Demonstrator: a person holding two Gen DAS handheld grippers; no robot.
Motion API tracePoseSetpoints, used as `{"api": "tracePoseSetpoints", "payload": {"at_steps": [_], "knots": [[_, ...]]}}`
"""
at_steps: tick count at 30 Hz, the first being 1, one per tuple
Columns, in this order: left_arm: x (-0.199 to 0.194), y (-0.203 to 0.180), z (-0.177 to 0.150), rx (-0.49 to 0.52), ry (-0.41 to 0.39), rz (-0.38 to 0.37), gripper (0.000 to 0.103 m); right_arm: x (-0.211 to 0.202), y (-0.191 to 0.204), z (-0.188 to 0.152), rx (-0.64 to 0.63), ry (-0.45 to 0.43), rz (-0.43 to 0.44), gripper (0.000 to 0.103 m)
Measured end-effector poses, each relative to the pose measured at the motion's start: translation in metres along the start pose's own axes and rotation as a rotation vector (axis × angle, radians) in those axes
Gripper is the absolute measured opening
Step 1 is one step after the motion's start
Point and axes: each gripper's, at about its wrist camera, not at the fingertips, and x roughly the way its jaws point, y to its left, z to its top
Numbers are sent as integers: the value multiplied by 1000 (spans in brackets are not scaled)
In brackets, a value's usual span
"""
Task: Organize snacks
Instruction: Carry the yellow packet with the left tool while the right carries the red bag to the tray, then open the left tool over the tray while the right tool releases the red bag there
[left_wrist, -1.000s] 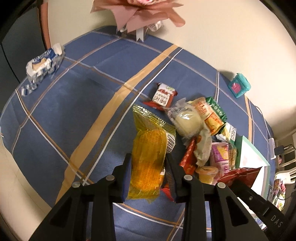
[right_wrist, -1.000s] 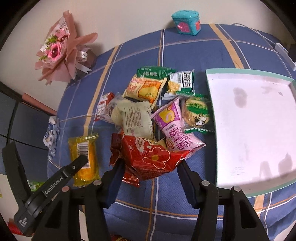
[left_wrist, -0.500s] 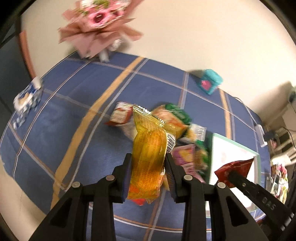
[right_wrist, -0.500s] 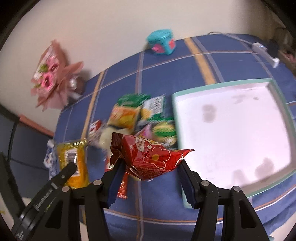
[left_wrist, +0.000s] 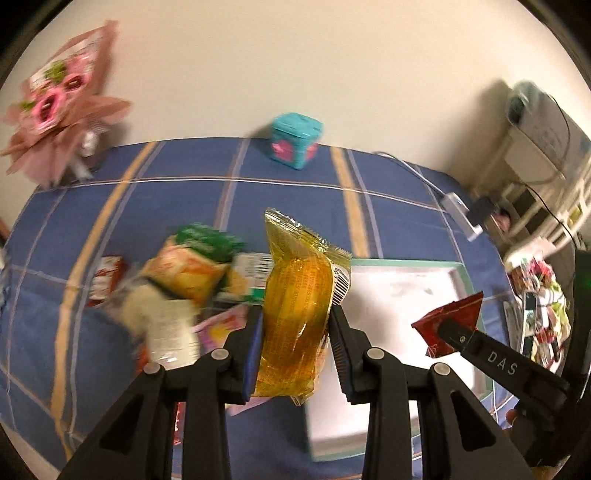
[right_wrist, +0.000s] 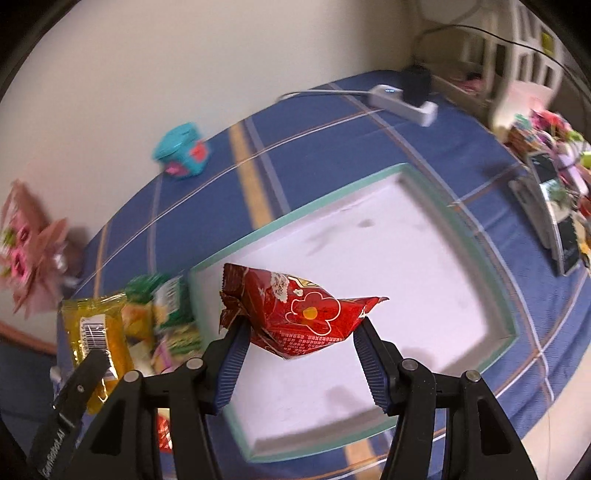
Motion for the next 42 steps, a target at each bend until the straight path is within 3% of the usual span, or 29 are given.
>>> {"api": "tracePoseSetpoints", "payload": {"at_steps": [13, 30, 38, 40, 42], "knots": [[64, -52, 2, 104, 94, -75, 36, 15, -36, 27, 70, -7, -97, 61], [100, -64, 2, 120, 158, -100, 37, 49, -57, 43, 91, 40, -148, 61], [86, -59, 7, 99, 140, -95, 47, 45, -57, 42, 82, 43, -138, 63], [82, -57, 9, 94, 131, -90, 55, 44, -56, 42, 77, 42, -137, 63], [78, -54, 11, 88, 127, -76, 60, 42, -55, 43, 75, 39, -134, 72]]}}
